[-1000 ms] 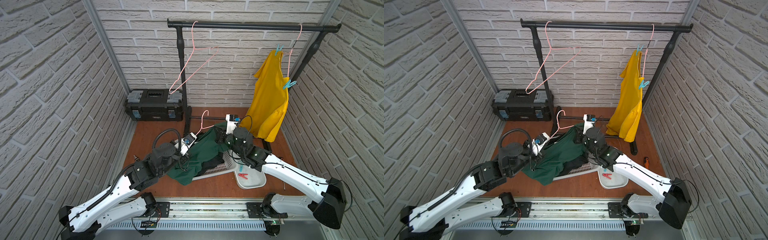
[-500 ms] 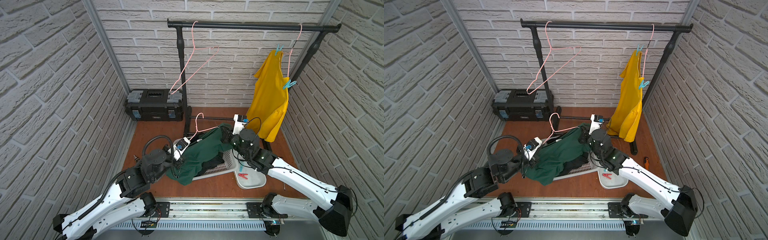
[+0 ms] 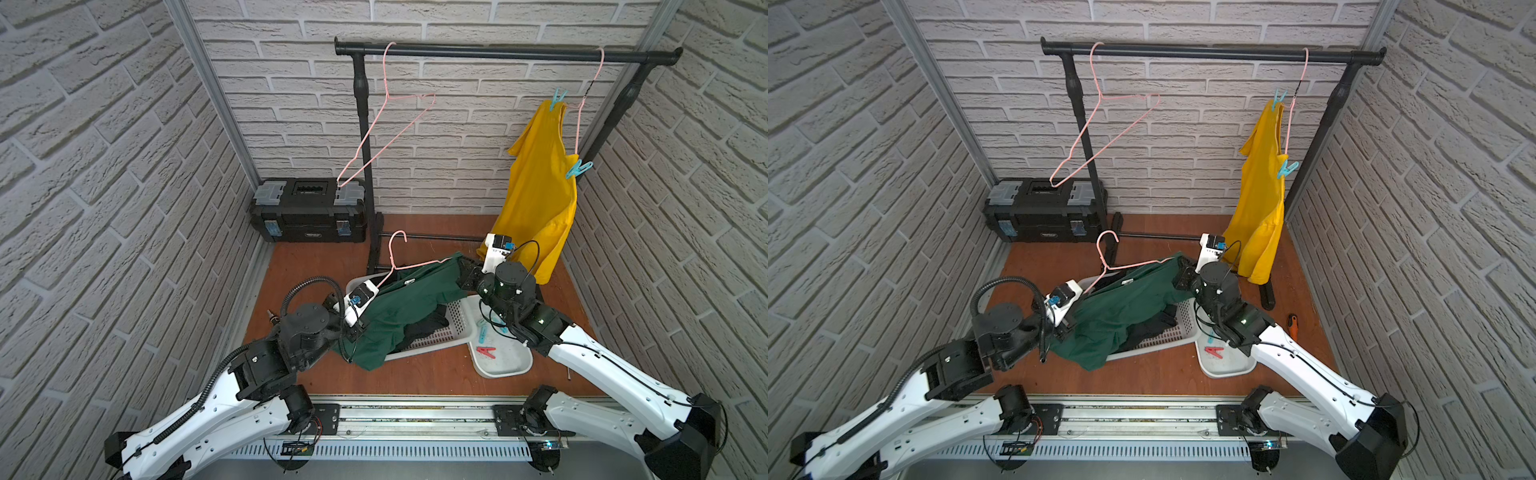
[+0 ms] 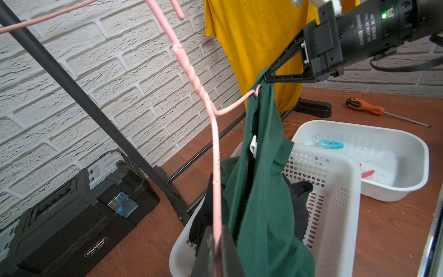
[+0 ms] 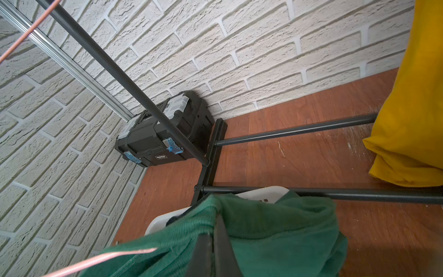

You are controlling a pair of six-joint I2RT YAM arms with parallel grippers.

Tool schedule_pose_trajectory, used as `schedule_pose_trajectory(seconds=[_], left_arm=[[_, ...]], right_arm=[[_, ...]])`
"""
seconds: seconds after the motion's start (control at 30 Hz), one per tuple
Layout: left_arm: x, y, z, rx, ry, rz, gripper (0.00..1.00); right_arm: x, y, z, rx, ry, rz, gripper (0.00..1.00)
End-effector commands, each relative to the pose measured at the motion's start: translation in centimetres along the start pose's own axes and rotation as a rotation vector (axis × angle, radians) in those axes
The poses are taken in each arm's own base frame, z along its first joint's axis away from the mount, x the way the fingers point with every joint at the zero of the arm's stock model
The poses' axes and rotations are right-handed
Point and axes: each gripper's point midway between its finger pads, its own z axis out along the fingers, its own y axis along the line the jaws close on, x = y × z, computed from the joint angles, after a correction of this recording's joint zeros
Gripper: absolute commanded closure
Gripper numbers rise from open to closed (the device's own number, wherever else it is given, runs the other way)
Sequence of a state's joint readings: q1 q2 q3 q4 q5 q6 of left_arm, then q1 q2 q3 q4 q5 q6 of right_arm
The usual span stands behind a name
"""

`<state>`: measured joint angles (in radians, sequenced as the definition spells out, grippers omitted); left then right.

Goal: Remove the clothespins securing t-shirts to the hanger
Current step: Remove the T-shirt from the hanger.

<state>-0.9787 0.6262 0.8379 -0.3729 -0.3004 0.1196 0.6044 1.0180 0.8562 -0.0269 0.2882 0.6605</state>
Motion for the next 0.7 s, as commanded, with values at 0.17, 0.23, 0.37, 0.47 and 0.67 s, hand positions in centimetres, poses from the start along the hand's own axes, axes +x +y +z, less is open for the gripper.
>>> schedule_pose_trajectory(seconds=[0.17,0.23,0.37,0.47,0.67], left_arm=[[-0.2,-1.5,-1.5,0.1,-0.062,0.016,1.0],[-0.3,-1.5,-1.9,0.1,-0.076,0.011,1.0],[-0.1,-1.0,-2.4,0.081,-0.079,0.013,1.0],[0.0,-0.9,-2.7,0.078,-0.078,0.013,1.0],[0.1,-1.1,-3.0,0.095,-0.079,0.016,1.0]], right_arm=[[-2.3,-4.7,-0.2,0.127,-0.078,0.063,0.98],[-2.4,-5.5,-0.2,0.141,-0.078,0.076,0.98],[-2.8,-7.0,-0.4,0.167,-0.086,0.098,0.98],[-3.0,-7.7,-0.4,0.172,-0.087,0.115,0.98],[-3.5,-9.0,-0.5,0.19,-0.095,0.147,0.98]])
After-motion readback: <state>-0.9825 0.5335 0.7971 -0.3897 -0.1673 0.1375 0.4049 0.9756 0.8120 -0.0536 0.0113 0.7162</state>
